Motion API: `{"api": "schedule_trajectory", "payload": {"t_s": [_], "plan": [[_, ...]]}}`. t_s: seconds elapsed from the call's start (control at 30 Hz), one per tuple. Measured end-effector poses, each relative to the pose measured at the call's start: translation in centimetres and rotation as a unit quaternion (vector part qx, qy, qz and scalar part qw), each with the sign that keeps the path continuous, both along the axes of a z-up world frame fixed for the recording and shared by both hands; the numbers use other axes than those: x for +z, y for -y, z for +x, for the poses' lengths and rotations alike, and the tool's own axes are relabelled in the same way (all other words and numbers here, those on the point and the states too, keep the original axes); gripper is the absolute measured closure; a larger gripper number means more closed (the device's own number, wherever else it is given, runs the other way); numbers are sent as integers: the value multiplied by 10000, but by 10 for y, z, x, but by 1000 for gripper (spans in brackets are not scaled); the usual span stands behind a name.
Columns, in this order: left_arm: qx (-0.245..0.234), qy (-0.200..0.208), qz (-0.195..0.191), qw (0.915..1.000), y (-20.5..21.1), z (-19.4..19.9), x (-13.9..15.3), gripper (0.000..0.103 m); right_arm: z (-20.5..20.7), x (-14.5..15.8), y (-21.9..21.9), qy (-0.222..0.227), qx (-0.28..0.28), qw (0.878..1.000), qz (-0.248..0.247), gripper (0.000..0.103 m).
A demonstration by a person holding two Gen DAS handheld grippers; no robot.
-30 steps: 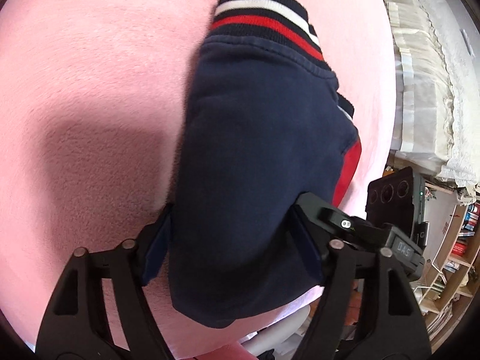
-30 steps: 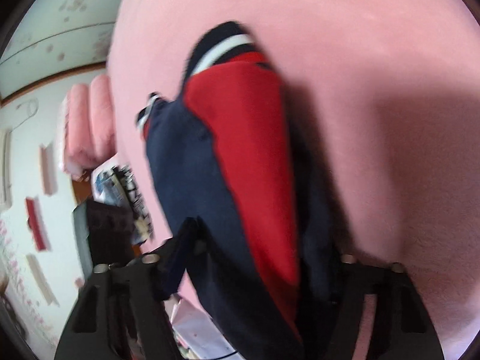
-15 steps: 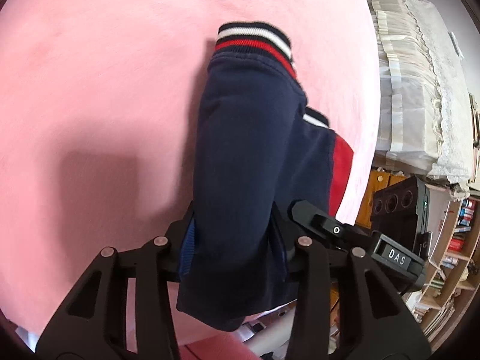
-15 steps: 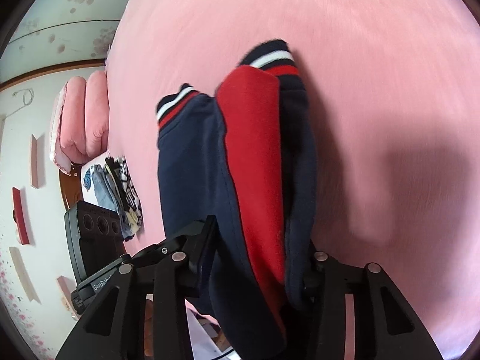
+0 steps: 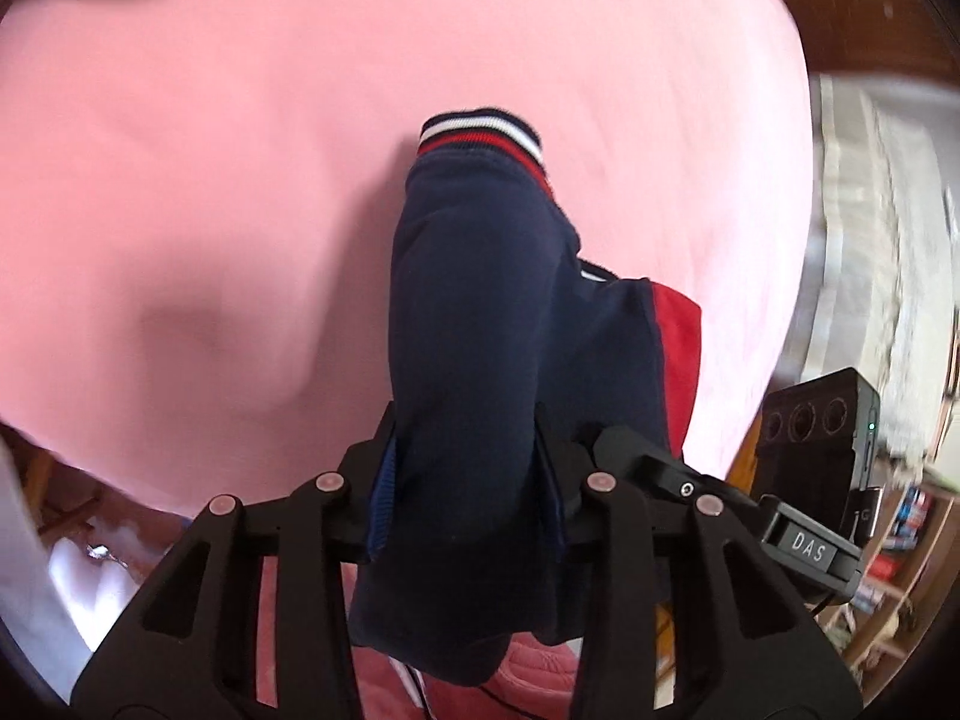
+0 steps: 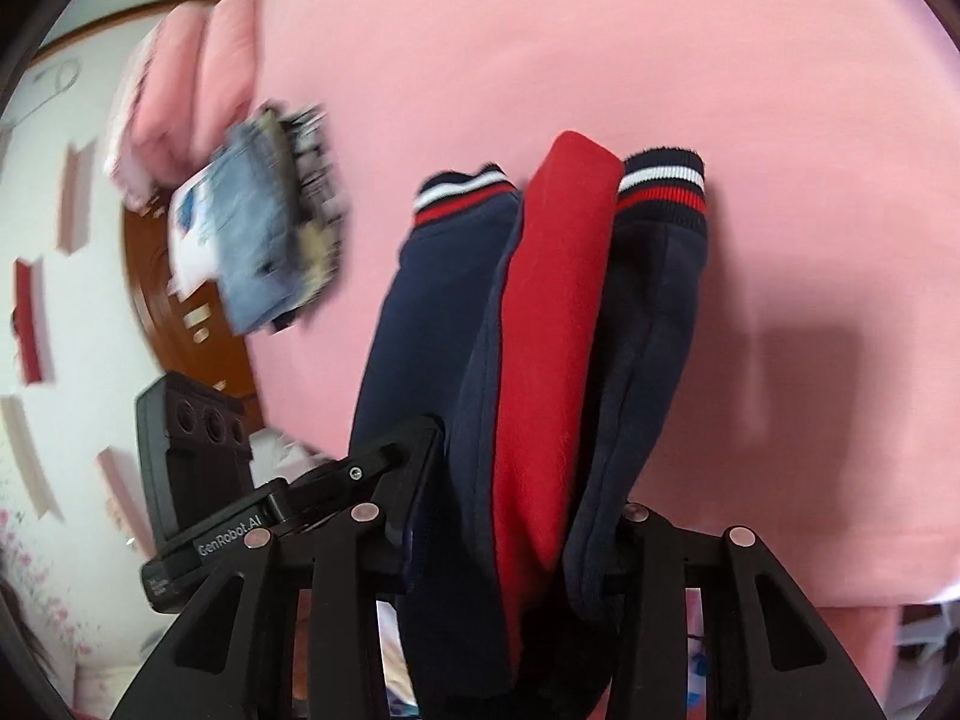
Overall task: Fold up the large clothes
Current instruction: 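Carry the bundle with both grippers onto the stack of folded clothes, then open both grippers and withdraw from the clothes stack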
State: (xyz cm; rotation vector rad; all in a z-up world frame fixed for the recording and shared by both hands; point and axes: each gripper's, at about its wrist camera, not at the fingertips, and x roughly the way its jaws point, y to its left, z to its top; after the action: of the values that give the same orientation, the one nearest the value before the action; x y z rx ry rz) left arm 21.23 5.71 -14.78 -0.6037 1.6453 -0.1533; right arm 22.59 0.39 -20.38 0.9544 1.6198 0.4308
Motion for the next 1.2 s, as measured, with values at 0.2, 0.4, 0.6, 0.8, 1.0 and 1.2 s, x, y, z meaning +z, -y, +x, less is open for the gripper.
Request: {"api": "schedule_trajectory", "payload": {"t_s": [0.2,0.4,0.6,0.8,1.0,1.2], "plan": [[529,1009,410,9926,-101,30,93,68,85,62,-142,1088,521,9905,655,65],[420,2116,984,9715,-182,98,180,68,165,113,-248,2310,534,9664,991,66],[-53,2793,1531,9479,-247,185,192,68,234,102,-325,3299,-5,9389,982,66],[-460,2348,2201,9457,-235,243,97,69,274,8,-386,2926,-186,9555,316,66],[-432,2699,2281,9345,-247,201,35,66,259,-24,-392,2765,297,9605,-99,47],[188,2903,2975,9093,-228,156,50,59,220,-9,-351,3033,507,9486,-746,22]]}}
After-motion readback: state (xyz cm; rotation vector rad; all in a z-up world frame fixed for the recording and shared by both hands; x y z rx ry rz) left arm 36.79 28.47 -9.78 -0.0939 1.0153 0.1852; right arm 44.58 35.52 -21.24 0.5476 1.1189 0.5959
